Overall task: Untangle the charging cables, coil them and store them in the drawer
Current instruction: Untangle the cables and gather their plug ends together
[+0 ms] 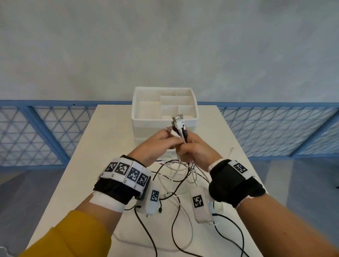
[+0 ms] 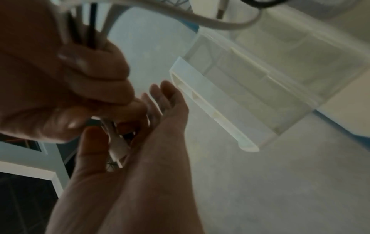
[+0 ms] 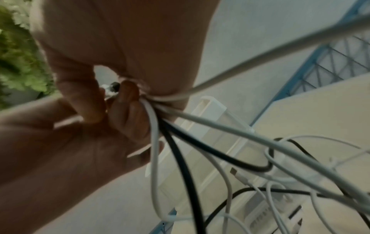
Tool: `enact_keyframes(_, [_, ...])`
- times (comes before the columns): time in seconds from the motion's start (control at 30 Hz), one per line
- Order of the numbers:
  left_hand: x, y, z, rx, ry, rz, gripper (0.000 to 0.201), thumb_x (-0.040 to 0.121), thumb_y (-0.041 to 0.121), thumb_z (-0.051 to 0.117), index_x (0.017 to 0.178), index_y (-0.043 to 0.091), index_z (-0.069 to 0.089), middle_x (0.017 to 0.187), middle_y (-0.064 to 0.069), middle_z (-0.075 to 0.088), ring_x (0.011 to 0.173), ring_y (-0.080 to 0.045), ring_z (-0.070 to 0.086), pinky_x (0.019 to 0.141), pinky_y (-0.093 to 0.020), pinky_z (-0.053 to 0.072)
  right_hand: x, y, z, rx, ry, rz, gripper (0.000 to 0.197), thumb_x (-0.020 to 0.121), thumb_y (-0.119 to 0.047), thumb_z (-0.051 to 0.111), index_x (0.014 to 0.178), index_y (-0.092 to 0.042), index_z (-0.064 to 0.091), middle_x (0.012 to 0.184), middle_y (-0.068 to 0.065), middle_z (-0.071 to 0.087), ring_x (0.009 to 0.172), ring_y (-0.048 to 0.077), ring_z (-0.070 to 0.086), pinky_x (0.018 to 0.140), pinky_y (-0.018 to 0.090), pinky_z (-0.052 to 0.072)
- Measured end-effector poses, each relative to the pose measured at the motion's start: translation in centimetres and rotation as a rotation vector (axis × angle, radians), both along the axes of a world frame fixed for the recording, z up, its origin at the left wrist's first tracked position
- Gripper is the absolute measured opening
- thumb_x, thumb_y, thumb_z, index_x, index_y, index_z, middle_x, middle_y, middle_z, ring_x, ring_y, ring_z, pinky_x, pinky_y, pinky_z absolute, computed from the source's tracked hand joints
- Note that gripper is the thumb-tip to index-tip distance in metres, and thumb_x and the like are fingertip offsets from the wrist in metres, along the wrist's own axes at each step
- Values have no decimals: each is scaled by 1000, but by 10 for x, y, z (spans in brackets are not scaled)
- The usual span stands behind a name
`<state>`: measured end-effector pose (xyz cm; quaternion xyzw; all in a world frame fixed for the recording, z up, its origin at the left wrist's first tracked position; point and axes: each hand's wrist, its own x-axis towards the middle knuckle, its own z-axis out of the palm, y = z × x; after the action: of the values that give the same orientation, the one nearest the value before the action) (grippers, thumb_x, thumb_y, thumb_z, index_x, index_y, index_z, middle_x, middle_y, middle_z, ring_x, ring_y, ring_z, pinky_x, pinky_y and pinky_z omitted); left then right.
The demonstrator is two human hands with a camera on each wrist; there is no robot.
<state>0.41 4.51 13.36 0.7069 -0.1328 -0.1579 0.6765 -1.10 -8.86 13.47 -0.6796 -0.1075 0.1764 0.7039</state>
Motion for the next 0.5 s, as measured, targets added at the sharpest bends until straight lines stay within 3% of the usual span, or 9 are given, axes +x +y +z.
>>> enact_keyframes(0.1, [-7,-8,5,-39,-27,-26,26,89,15,54,113,9,60,97,-4,66,91,-9,63,86,-23,50,-3,3,5,-118,-71,29,41,67,12,42,102,-9,44,63,4,36,45,10,33,39,20,26])
enact_keyframes(0.2, [-9,-18,8,-37,-113,163,30,89,23,54,105,-1,64,95,-11,67,88,-14,64,81,-27,51,-1,5,10,-137,-96,10,39,77,19,41,111,1,43,63,5,35,44,7,34,41,18,29])
enact_keyframes(0.33, [-6,-24,15,18,-248,324,20,89,27,54,81,10,60,76,-8,64,74,-20,63,73,-32,51,0,4,19,-179,-179,39,25,79,15,44,82,-8,52,53,-6,43,43,3,37,46,18,34])
enact_keyframes(0.43, [-5,-19,19,5,-321,382,16,90,26,54,76,18,57,68,-1,60,64,-11,60,65,-24,50,0,3,20,-246,-177,112,24,81,5,56,80,-18,57,58,-8,53,51,7,45,54,20,43])
enact_keyframes(0.5, [-1,-11,21,-26,-336,487,16,91,24,53,76,19,58,64,1,59,54,1,57,58,-14,47,-2,2,16,-290,-155,155,15,85,-6,59,77,-19,60,53,-13,57,54,8,51,66,24,47])
